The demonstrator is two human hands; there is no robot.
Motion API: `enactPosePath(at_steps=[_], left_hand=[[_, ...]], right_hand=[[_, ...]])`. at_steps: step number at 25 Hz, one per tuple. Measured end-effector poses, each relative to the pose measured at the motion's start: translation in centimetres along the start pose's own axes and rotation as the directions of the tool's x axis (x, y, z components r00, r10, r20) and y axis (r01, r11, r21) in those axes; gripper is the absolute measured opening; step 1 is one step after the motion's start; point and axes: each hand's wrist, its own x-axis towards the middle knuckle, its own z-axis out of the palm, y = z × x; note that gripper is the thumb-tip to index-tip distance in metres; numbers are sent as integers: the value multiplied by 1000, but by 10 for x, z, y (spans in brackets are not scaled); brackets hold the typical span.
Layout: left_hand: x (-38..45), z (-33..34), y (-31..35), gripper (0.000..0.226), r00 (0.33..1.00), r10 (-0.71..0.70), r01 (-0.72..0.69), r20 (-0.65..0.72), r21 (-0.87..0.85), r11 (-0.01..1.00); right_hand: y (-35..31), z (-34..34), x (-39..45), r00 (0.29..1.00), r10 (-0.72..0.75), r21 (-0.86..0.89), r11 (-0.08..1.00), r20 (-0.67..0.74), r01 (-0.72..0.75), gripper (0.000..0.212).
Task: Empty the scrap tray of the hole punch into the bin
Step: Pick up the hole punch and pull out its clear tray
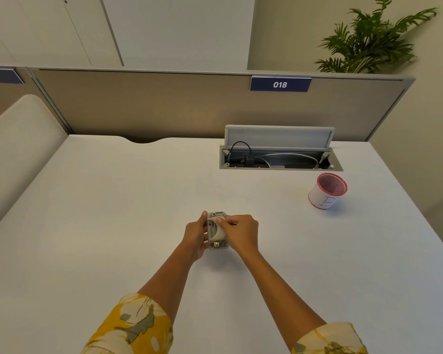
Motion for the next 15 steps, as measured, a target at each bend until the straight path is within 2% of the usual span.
enactPosePath(at_steps=[7,9,13,15], left_hand=[[2,0,-2,40,999,33,-33,-3,10,999],[0,1,0,37,997,51,-52,65,13,999],[-6,2,1,32,954,45,-62,298,47,997],[-6,3,-1,32,940,45,-66,339,51,996]], right_hand=[[-3,1,-3,1000,18,49,999,-24,-17,19],[-3,1,-3,998,33,82,996,-59,-28,16],[-3,-2,-1,986,82,131,989,-144,-63,15],[-4,-3,0,981,103,148,986,-164,-79,16]])
